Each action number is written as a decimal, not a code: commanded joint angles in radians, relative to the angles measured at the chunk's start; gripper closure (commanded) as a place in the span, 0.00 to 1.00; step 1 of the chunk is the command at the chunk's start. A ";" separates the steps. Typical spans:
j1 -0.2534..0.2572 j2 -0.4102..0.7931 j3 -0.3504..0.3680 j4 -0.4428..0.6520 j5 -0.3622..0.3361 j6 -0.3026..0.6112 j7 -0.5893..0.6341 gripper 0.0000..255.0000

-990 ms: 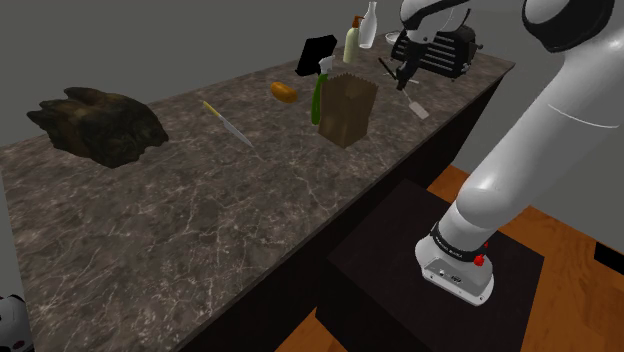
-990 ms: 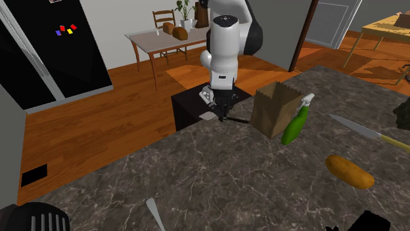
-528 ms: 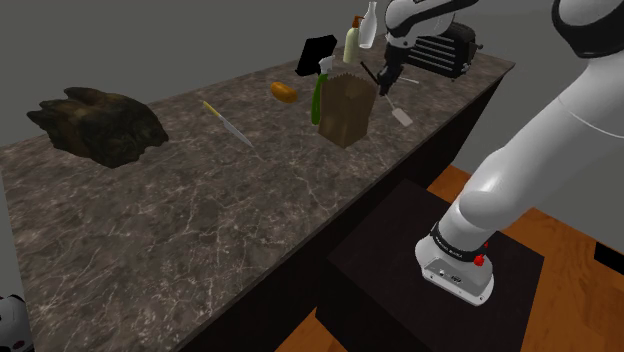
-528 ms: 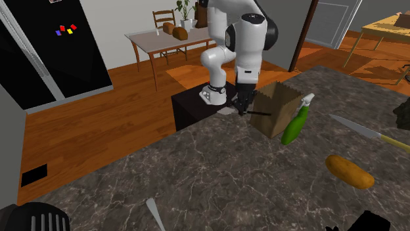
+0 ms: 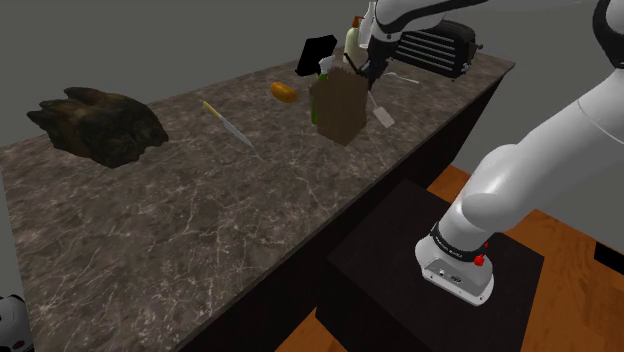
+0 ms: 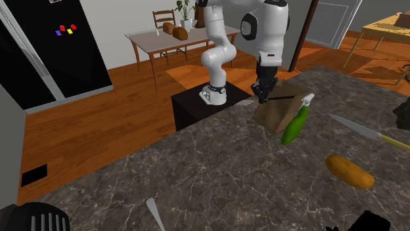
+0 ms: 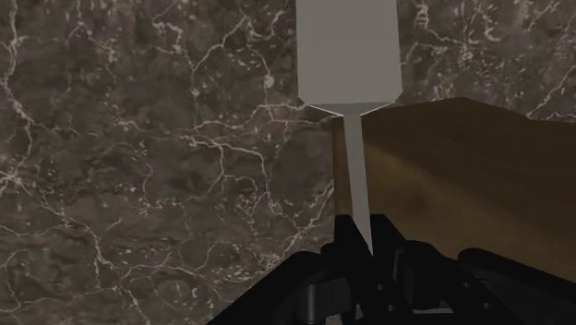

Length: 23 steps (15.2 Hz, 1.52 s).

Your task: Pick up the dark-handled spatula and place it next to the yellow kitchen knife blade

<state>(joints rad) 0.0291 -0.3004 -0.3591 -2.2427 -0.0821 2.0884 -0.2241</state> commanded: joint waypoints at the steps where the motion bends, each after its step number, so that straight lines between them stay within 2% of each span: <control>1: 0.029 0.031 0.044 -0.042 0.003 0.003 0.057 1.00; 13: 0.162 0.081 0.228 -0.004 0.042 0.006 0.351 1.00; 20: 0.315 0.173 0.247 0.094 0.045 -0.003 0.519 1.00; 23: 0.346 0.225 0.282 0.153 0.050 -0.011 0.582 1.00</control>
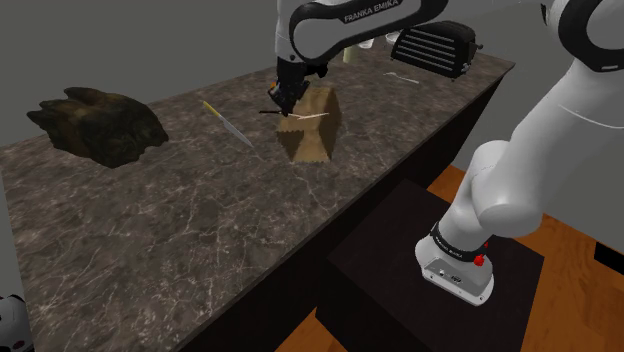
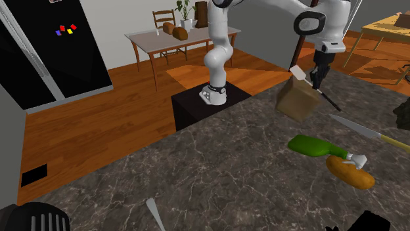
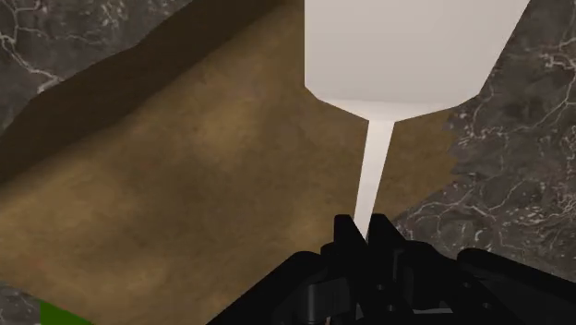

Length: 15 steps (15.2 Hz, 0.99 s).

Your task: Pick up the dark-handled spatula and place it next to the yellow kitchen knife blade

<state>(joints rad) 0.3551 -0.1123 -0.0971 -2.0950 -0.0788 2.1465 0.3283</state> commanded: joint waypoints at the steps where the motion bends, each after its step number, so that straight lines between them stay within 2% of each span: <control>1: 0.030 0.056 0.030 0.028 0.048 -0.073 0.050 1.00; 8: 0.098 0.208 0.099 0.216 0.043 -0.113 0.188 1.00; 13: 0.152 0.346 0.136 0.402 0.029 -0.165 0.282 1.00; 15: 0.153 0.351 0.136 0.382 0.028 -0.140 0.283 1.00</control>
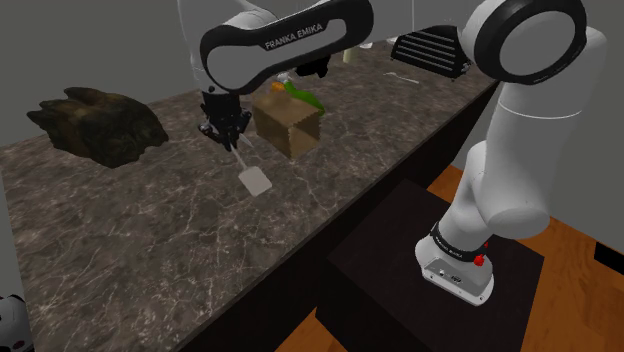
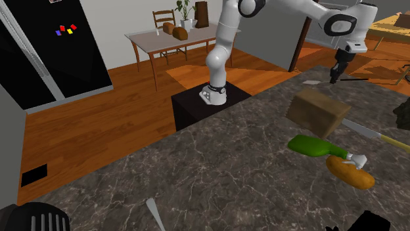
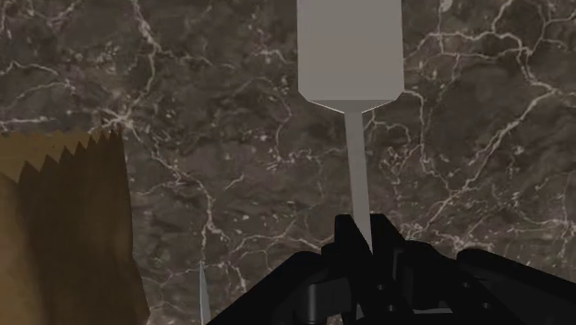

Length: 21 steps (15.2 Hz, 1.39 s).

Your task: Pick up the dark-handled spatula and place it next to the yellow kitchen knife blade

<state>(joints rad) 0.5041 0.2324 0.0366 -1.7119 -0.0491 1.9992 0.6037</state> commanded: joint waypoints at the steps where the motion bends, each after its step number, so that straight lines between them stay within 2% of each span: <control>1: 0.004 0.010 0.002 -0.011 -0.002 0.020 0.008 1.00; 19: 0.004 0.097 -0.001 -0.141 -0.012 0.238 0.020 1.00; 21: 0.004 0.097 -0.001 -0.141 -0.012 0.238 0.020 1.00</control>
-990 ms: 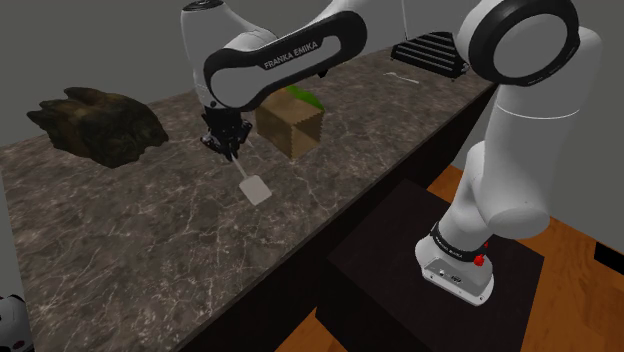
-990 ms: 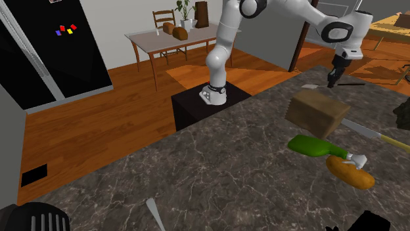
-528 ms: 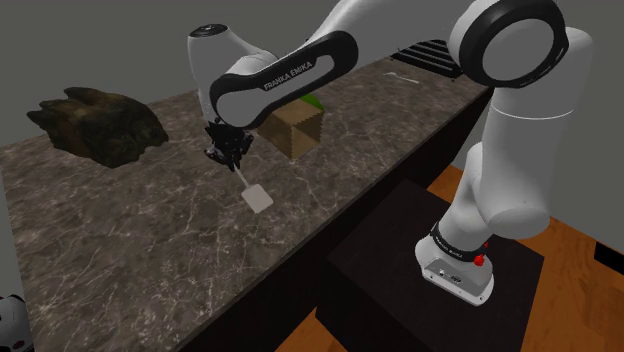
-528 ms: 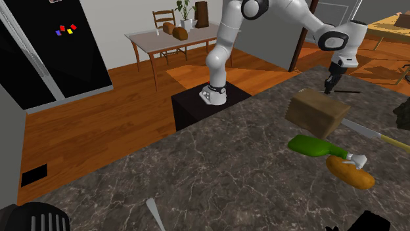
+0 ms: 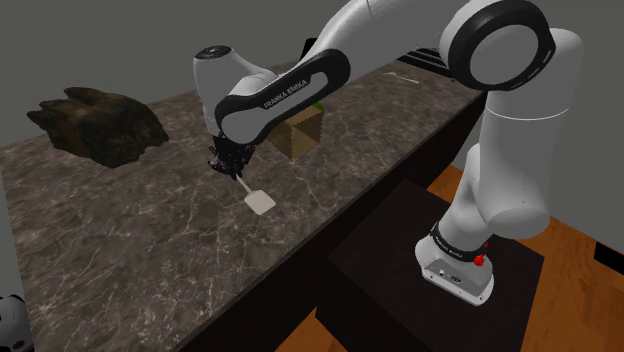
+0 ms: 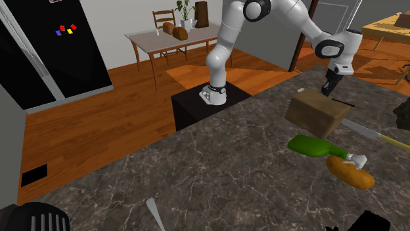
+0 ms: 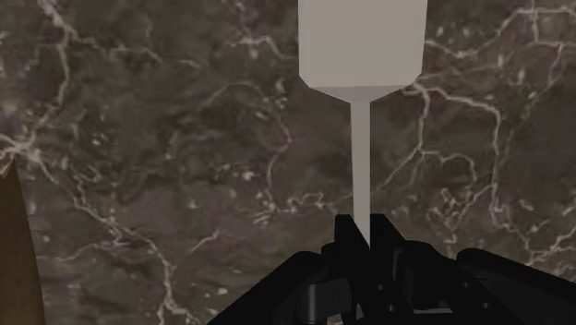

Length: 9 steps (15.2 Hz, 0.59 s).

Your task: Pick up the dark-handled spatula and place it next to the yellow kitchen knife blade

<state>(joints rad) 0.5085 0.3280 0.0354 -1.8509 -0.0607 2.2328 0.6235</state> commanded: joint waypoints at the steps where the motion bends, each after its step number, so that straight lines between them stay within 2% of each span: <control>1: 0.000 0.002 0.000 -0.002 0.000 0.004 0.000 1.00; 6: 0.000 0.002 0.000 -0.002 0.000 0.004 0.000 1.00; 7: 0.000 0.002 0.000 -0.002 0.000 0.004 0.000 0.00; 9: 0.000 0.002 0.000 -0.002 0.000 0.004 0.000 0.00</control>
<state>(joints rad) 0.5086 0.3295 0.0353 -1.8527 -0.0609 2.2367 0.6238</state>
